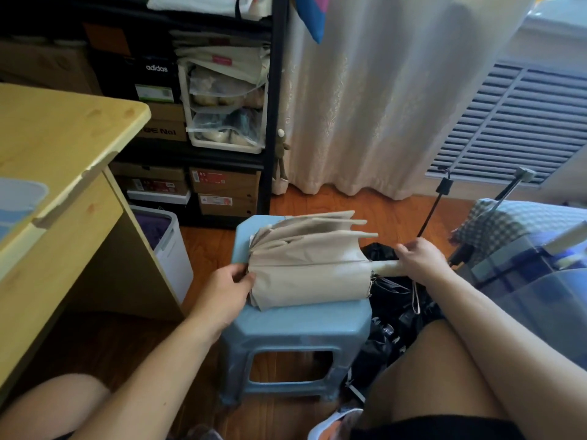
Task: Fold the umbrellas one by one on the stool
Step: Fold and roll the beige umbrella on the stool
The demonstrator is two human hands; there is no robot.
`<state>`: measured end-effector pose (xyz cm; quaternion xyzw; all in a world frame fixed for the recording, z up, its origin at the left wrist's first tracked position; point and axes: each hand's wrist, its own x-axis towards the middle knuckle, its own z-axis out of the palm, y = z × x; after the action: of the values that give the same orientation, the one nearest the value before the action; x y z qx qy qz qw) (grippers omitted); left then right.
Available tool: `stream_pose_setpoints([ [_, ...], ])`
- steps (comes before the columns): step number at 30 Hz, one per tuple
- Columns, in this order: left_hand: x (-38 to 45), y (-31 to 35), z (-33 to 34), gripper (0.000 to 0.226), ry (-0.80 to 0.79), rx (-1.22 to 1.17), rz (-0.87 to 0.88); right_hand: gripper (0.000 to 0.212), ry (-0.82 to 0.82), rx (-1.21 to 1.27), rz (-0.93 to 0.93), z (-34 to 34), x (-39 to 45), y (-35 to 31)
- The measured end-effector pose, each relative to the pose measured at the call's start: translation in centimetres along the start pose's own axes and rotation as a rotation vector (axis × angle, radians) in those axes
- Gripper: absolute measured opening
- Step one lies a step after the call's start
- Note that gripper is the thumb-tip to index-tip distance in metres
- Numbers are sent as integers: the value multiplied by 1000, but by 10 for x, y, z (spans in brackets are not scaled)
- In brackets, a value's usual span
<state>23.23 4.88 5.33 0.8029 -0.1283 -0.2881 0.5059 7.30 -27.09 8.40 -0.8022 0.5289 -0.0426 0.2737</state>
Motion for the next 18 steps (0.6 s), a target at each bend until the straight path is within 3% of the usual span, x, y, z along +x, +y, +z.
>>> stream_pose_setpoints([
  [3,0,1,-2,33,-5,88,35,36,105,247,-328,-5,-28,-27],
  [6,3,1,-3,31,17,131,67,50,-72,384,-487,0,-35,-61],
  [9,5,2,-2,28,48,113,82,68,-328,411,-402,6,-25,-90],
  [13,2,6,0,31,43,40,126,60,-287,349,-392,17,-8,-106],
  [18,12,23,-2,21,72,-264,70,60,-330,469,-163,14,29,-113],
])
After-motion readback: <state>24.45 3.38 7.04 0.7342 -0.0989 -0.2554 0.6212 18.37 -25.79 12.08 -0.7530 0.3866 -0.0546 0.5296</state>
